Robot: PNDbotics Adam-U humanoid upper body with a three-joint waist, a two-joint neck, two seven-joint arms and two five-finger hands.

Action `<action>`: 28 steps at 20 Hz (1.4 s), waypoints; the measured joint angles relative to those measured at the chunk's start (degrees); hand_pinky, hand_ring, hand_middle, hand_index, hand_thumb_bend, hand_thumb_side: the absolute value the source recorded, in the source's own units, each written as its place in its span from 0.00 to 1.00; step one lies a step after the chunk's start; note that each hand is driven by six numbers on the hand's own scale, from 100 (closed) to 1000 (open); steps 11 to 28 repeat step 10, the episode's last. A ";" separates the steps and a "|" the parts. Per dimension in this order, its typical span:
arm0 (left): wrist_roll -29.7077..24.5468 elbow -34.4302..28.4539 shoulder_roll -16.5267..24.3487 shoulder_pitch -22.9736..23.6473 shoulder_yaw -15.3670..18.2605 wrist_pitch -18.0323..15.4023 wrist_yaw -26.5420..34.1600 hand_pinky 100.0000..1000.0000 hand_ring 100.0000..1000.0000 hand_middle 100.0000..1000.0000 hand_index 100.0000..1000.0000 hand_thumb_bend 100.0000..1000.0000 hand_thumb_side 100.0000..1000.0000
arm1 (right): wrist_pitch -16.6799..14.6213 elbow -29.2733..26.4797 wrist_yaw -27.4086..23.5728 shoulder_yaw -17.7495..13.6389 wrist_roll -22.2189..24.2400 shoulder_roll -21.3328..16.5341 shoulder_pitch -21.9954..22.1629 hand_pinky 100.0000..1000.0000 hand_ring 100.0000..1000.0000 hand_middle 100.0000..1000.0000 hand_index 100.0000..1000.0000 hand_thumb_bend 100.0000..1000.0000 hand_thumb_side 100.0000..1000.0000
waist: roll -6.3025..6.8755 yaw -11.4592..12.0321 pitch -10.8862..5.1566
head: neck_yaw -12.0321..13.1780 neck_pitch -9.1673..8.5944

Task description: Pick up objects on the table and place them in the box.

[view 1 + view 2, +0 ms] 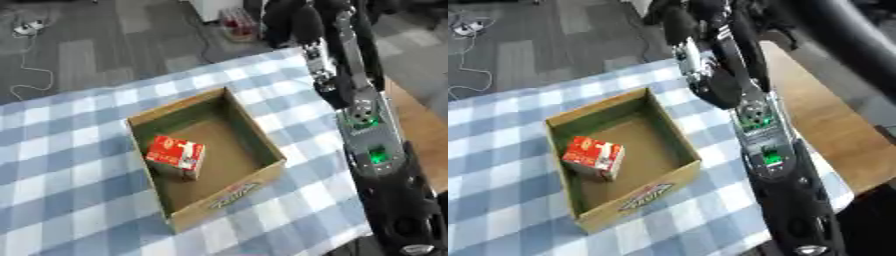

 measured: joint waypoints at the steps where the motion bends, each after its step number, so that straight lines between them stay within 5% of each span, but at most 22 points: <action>1: 0.89 -0.01 -0.63 -0.43 0.00 -1.05 0.47 0.00 0.18 0.30 0.52 0.07 0.96 | 0.04 0.00 0.26 -0.04 -0.38 -0.42 0.26 0.38 0.45 0.48 0.53 0.00 1.00 | -0.06 0.32 0.00 | -0.41 0.00; 10: 3.44 -0.04 -2.10 -0.87 0.00 -5.74 3.02 0.00 0.18 0.29 0.51 0.07 0.95 | -0.73 0.00 0.49 1.05 -0.48 -1.46 0.59 0.38 0.45 0.48 0.53 0.00 1.00 | -0.04 0.38 -0.04 | -0.55 0.01; 28: 3.44 -0.04 -2.10 -0.87 0.00 -5.74 3.02 0.00 0.18 0.29 0.51 0.07 0.95 | -0.73 0.00 0.49 1.05 -0.48 -1.46 0.59 0.38 0.45 0.48 0.53 0.00 1.00 | -0.04 0.38 -0.04 | -0.55 0.01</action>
